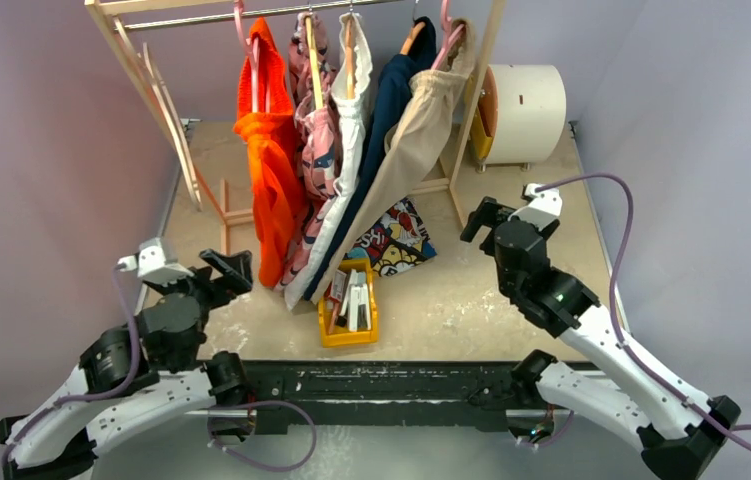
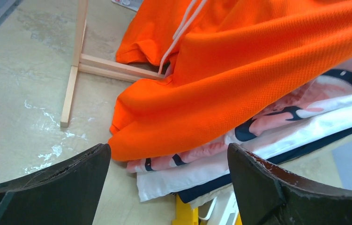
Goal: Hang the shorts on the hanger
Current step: Pick up the shorts at the center of the board.
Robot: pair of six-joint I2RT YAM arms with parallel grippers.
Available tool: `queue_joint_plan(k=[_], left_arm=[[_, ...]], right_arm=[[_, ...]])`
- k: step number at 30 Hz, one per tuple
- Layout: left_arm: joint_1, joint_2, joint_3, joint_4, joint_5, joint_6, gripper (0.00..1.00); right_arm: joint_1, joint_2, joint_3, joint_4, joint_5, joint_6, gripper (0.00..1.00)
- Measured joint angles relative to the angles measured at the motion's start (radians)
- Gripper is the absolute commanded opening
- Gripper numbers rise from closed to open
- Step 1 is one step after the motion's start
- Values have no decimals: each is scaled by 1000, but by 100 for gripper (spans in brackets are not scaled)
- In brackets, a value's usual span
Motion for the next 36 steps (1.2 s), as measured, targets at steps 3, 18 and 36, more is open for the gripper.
queue_joint_plan(k=[3, 18, 36], left_arm=[[0, -83, 0, 2, -7, 0, 95], [1, -36, -26, 53, 68, 46, 89], [1, 91, -43, 119, 180, 116, 83]], right_arm=[[0, -23, 0, 25, -10, -38, 98], [0, 42, 2, 73, -176, -103, 94], [-54, 350, -131, 394, -505, 5, 73]])
